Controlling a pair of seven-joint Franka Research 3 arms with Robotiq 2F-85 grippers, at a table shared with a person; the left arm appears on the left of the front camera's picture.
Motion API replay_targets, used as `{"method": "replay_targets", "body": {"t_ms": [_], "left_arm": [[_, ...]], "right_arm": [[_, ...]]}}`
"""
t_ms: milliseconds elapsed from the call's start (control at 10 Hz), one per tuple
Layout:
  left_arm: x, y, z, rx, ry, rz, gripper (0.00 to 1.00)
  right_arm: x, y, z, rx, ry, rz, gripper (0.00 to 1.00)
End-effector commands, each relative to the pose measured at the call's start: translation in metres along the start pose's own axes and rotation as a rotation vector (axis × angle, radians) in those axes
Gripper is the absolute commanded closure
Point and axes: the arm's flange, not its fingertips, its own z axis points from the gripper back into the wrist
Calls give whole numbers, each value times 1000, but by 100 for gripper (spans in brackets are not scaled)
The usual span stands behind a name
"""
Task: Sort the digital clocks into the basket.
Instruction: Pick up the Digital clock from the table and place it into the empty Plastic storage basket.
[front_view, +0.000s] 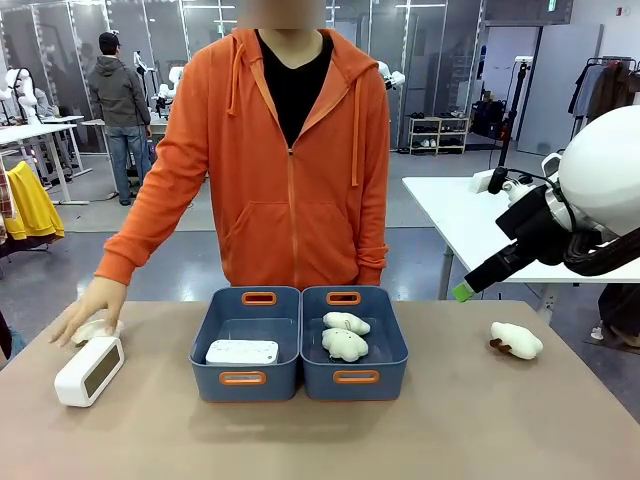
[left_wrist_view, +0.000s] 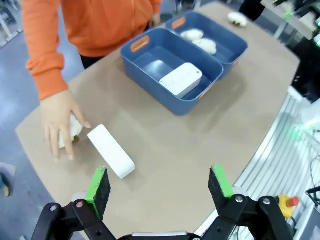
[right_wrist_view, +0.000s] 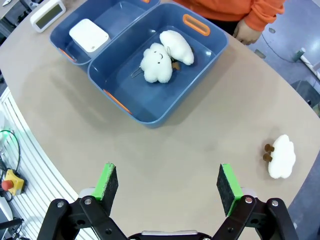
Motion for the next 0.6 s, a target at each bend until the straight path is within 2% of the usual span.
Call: {"method": "replay_targets", "body": {"t_ms": [0, 300, 500], "left_arm": [[-2, 3, 4, -9, -16, 21, 0], [-3, 5, 4, 8, -21, 28, 0], [7, 5, -5, 52, 16, 107, 0]], "right_arm": [[0, 2, 0, -14, -3, -21, 0], [0, 2, 0, -14, -3, -21, 0], [0, 2, 0, -14, -3, -21, 0]]}}
